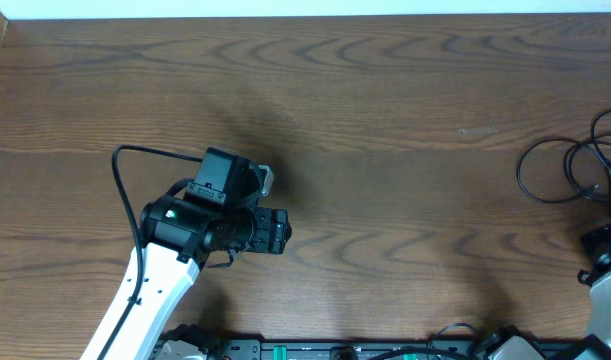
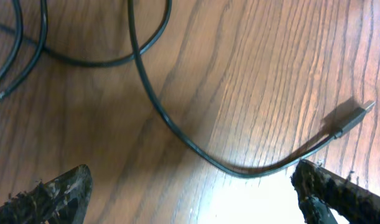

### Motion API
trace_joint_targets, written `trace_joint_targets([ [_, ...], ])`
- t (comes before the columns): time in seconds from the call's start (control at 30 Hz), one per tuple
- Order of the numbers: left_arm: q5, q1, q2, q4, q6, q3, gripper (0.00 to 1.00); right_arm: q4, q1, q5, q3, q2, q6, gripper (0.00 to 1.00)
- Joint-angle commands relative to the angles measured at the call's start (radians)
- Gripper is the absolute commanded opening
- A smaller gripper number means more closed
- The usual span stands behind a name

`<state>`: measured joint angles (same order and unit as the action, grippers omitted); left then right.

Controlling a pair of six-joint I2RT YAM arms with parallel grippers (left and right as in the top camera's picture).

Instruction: Untangle cables

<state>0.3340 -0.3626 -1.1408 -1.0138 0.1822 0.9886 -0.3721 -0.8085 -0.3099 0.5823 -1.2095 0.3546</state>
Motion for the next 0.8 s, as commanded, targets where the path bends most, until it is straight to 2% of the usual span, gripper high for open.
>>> trace_joint_targets([
  [0.0, -0.006, 0.003, 0.005, -0.003, -0.018, 0.016, 0.79, 0.025, -0.021, 0.029, 0.006, -0.041, 0.019, 0.99],
  [0.37, -0.006, 0.003, 0.005, -0.003, -0.018, 0.016, 0.79, 0.144, -0.025, 0.097, 0.006, -0.206, 0.019, 0.98],
  [0.57, -0.006, 0.003, 0.005, -0.003, -0.018, 0.016, 0.79, 0.206, -0.025, 0.108, 0.006, -0.251, 0.018, 0.88],
  [0.67, -0.005, 0.003, 0.005, -0.003, -0.017, 0.016, 0.79, 0.235, -0.025, 0.143, 0.006, -0.282, 0.018, 0.77],
  [0.73, -0.005, 0.003, 0.005, -0.003, -0.017, 0.016, 0.79, 0.253, -0.025, 0.163, 0.006, -0.305, 0.019, 0.59],
  [0.77, -0.005, 0.003, 0.005, -0.003, -0.017, 0.016, 0.79, 0.264, -0.025, 0.168, 0.006, -0.318, 0.019, 0.44],
])
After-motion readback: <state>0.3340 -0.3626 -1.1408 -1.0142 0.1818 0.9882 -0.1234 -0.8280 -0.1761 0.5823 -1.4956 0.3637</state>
